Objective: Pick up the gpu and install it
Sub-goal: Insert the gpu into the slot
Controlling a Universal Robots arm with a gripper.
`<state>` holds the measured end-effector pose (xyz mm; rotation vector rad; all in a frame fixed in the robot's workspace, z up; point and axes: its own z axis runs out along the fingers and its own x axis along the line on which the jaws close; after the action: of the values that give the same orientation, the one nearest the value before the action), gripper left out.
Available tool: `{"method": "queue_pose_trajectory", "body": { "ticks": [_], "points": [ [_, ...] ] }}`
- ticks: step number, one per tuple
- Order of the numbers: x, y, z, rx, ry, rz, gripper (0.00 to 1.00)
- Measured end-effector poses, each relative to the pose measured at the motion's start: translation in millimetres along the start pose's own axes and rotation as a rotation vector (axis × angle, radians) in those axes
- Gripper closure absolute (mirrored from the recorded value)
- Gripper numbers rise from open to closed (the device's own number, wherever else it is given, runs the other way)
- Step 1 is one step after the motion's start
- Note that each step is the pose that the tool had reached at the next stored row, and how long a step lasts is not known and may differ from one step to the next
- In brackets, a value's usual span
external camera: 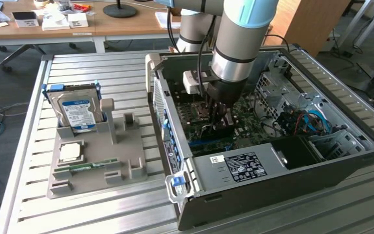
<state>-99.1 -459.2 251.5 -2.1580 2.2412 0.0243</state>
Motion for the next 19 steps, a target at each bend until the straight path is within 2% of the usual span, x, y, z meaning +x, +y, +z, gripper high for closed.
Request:
{"method": "queue_pose_trajectory", "body": {
  "ticks": [19],
  "points": [
    [1.4, -0.1, 0.0, 0.0000, 0.0000, 0.000, 0.73]
  ]
}}
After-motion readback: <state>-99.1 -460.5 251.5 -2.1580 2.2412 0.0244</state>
